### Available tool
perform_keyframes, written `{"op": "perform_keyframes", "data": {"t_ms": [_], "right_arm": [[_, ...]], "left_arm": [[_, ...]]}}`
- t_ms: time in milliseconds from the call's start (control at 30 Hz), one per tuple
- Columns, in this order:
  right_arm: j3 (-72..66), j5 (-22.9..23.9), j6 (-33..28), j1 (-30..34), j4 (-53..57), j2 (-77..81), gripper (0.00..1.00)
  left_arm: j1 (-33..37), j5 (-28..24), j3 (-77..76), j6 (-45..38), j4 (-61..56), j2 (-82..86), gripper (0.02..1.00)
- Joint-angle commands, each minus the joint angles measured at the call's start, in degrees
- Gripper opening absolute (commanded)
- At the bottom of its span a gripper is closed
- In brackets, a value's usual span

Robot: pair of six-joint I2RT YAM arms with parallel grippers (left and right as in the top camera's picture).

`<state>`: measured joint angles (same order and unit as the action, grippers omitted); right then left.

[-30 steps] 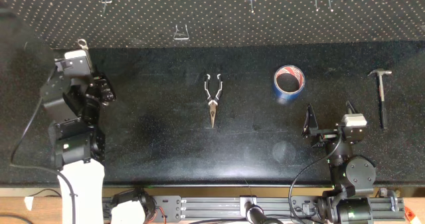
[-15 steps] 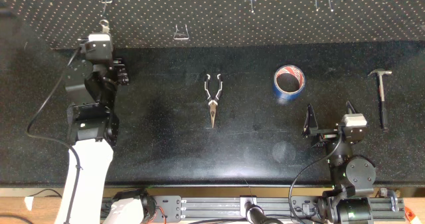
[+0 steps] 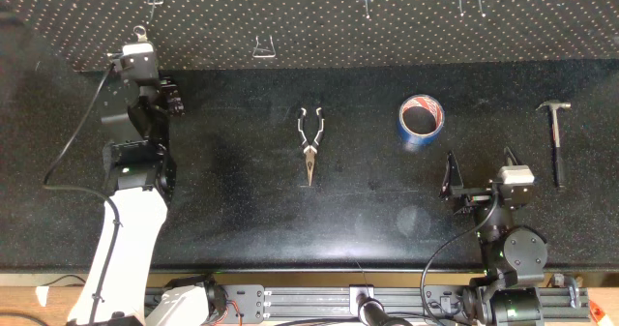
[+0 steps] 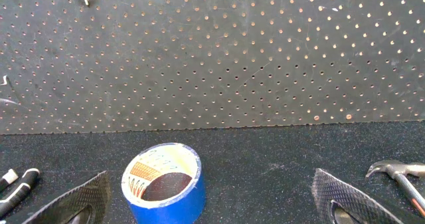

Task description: Place Tools Onto Pegboard

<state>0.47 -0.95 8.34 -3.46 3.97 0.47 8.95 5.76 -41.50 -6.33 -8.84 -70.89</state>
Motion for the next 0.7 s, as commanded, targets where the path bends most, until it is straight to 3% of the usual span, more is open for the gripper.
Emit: {"op": "perform_keyframes", "data": {"t_ms": [33, 533, 700], "right_arm": [[-0.2, 0.3, 0.6, -0.4, 0.3, -0.4, 0.989], [-0.2, 0.3, 0.6, -0.4, 0.3, -0.4, 0.989], [-0.2, 0.3, 0.6, -0.4, 0.3, -0.4, 0.989]], "left_arm": [[-0.1, -2.1, -0.4, 0.3, -1.7, -0.9, 0.029], [-0.1, -4.9, -0.4, -1.7, -7.6, -7.1, 0.029], [0.0, -4.2, -0.4, -1.7, -14.7, -11.7, 0.029]]}}
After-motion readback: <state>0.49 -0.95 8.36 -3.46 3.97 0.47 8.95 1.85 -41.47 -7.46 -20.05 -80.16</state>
